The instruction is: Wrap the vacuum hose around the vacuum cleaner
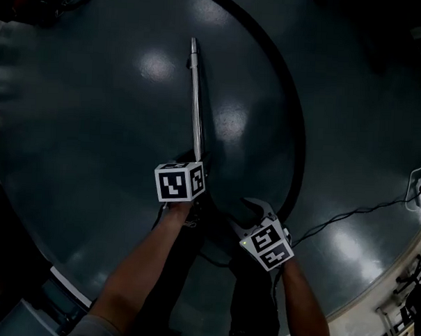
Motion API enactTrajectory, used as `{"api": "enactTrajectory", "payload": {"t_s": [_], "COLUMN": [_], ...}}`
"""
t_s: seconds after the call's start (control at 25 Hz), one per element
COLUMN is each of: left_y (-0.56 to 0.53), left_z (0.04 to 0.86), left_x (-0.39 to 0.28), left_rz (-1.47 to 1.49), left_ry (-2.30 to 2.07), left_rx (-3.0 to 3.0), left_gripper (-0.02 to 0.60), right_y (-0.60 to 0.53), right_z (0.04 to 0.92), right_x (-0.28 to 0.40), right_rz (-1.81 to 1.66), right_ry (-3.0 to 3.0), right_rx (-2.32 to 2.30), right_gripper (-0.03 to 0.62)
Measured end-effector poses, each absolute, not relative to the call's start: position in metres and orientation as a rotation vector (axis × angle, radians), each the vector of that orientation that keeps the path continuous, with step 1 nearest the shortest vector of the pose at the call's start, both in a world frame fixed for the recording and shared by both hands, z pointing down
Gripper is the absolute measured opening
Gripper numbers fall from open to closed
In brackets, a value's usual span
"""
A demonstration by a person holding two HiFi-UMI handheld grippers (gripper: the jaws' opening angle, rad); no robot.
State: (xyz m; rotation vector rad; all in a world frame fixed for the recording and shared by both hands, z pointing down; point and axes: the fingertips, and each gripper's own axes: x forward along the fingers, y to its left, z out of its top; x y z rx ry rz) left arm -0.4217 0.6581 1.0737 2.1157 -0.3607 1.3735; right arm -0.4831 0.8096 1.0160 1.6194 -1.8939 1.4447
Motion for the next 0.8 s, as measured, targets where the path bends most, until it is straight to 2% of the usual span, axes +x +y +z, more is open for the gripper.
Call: {"api": "enactTrajectory", "payload": {"t_s": [0.32, 0.44, 0.64, 0.68, 0.72, 0.8], "left_y": [0.633, 0.624, 0.616, 0.615, 0.613, 0.608], "left_z": [0.98, 0.959, 0.91, 0.897, 0.883, 0.853], "left_x": [-0.4, -0.398, -0.395, -0.394, -0.393, -0.387], "left_rz": [1.393, 1.39, 1.368, 1.36, 1.348, 1.315], "left_ry": [-0.361, -0.378, -0.417, -0.417, -0.412, -0.389], "left_rx": [2.141, 2.112, 2.036, 2.029, 2.025, 2.019], "left_gripper": [0.19, 0.189, 0.19, 0.19, 0.19, 0.192], "right_y": [0.773, 0.761, 0.764, 0.766, 0.765, 0.76], "right_z": [0.916, 0.893, 0.858, 0.847, 0.835, 0.806], "right_x": [-0.488, -0.51, -0.543, -0.543, -0.54, -0.531], "right_rz": [1.636, 1.68, 1.482, 1.402, 1.336, 1.285], "right_ry": [-2.086, -2.111, -2.067, -2.047, -2.028, -2.018], "right_rx": [1.53, 1.462, 1.254, 1.221, 1.213, 1.229], "right_gripper": [0.213, 0.293, 0.295, 0.287, 0.19, 0.167]}}
